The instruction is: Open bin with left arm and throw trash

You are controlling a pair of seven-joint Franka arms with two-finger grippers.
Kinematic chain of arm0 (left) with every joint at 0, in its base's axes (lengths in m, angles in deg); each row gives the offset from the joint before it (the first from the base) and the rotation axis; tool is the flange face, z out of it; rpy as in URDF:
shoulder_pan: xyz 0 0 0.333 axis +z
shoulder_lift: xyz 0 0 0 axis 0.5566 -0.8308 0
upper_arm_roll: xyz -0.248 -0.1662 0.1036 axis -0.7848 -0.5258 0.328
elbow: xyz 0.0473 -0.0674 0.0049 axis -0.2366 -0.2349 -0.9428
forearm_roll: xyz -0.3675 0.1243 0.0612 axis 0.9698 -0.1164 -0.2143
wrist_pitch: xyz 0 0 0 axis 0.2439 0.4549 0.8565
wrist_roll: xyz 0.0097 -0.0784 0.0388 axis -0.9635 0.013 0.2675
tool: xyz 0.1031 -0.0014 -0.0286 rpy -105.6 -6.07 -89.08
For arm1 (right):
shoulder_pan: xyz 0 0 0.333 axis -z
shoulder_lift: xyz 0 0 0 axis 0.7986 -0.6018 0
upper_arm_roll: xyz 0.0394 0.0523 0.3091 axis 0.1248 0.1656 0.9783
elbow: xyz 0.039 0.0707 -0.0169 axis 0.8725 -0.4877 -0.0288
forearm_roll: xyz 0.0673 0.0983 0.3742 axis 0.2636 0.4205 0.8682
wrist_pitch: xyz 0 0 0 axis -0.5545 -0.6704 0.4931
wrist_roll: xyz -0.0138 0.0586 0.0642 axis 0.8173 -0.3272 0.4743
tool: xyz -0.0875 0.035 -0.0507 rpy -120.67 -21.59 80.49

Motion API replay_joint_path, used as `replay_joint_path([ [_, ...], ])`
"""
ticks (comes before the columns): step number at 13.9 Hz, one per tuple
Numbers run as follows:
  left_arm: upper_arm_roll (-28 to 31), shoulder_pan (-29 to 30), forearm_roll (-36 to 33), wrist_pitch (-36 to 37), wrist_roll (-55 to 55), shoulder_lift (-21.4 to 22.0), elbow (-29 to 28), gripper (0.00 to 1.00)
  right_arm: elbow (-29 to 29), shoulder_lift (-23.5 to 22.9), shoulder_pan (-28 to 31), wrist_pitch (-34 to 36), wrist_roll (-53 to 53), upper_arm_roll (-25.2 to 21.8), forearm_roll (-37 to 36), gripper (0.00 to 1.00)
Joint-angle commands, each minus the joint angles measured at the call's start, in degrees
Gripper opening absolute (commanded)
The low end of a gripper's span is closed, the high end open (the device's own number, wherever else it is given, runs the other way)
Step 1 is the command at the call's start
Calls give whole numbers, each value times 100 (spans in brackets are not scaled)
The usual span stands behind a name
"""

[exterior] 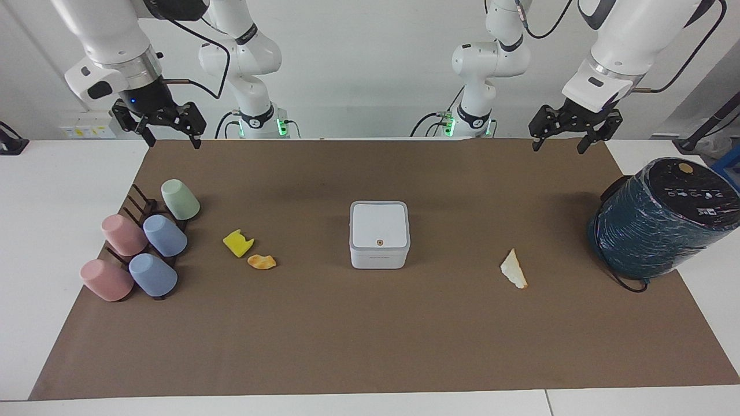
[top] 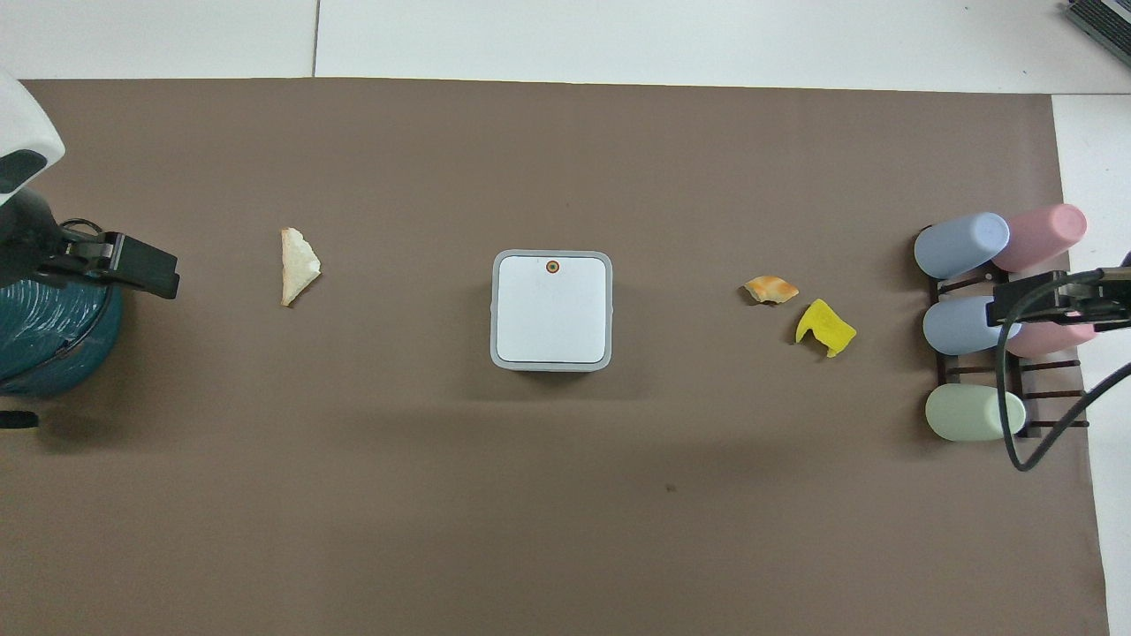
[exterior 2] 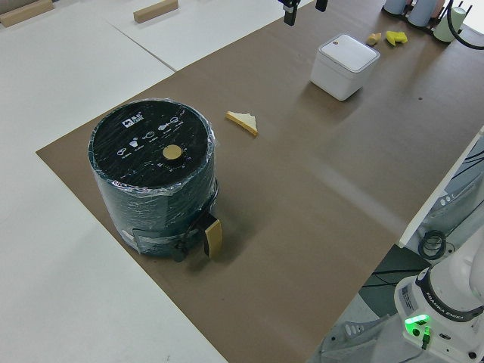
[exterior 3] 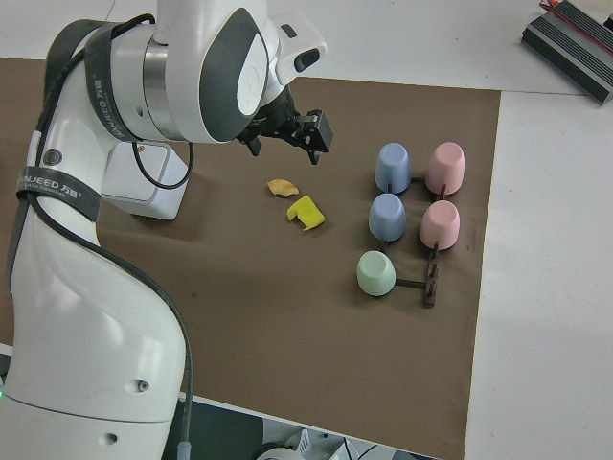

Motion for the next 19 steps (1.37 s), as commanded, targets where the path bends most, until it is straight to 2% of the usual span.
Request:
replay_joint_path([
  [1, -5, 47, -30, -175, -31, 108, -184, 100, -165, 128, 4, -127, 38, 20, -79, 100],
  [11, -58, -58, -22, -596, 178, 143, -333, 100, -174, 128, 4, -118, 55, 20, -70, 100],
  [12, -76, -180, -4, -632, 432, 152, -394, 87, -191, 128, 4, -127, 64, 20, -70, 100],
  [14, -84, -452, 5, -719, 1378, 169, -526, 21, -366, 207, 13, -136, 64, 20, -44, 100],
  [15, -85, -619, 13, -911, 1932, 248, -753, 1, -463, 225, 13, -231, 64, 20, -35, 100],
  [17, -85, -918, 22, -1700, 2830, 555, -1525, 0, -656, 234, 13, -618, 64, 20, -35, 100],
  [19, -85, -1138, 188, -2247, 3359, 618, -1932, 0, -954, 234, 13, -924, 38, 20, -9, 100],
])
